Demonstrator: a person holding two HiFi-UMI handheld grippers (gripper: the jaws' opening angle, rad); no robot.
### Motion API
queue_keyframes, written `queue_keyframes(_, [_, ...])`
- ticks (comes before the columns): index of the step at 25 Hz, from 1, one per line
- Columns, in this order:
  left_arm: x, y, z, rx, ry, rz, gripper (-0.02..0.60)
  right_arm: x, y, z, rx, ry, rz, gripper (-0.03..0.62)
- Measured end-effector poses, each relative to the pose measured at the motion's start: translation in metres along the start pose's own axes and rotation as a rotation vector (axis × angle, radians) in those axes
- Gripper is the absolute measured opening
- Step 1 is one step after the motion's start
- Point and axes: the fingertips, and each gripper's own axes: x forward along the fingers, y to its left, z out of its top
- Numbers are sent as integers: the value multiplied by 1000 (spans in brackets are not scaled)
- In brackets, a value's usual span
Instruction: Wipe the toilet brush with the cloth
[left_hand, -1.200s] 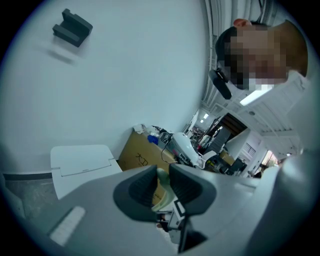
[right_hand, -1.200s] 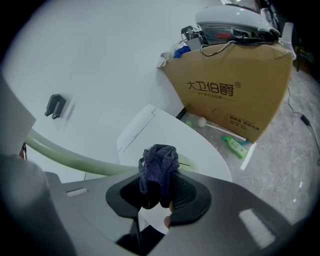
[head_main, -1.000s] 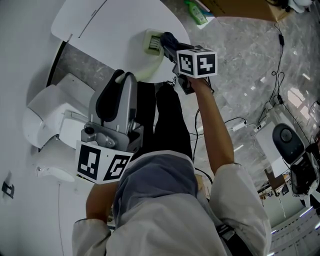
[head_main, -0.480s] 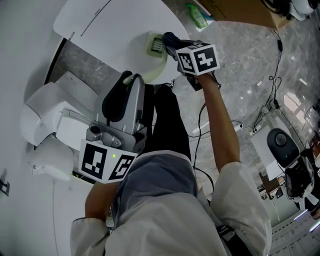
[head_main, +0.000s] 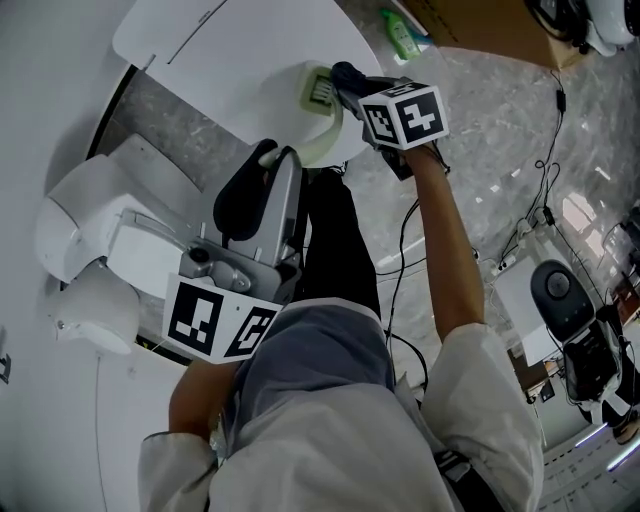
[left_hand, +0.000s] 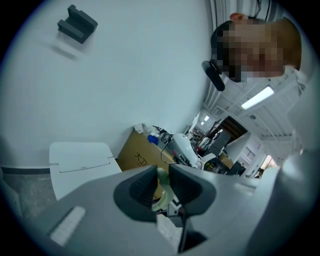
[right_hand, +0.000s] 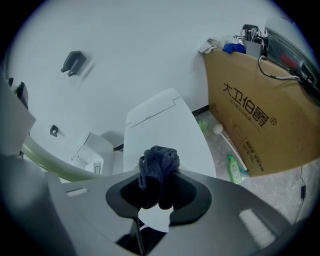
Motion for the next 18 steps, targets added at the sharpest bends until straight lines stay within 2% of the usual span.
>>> queue_keyframes(18, [-2,0,-1,-10,-4,9,0,14,12,38,-31,-38,88,98])
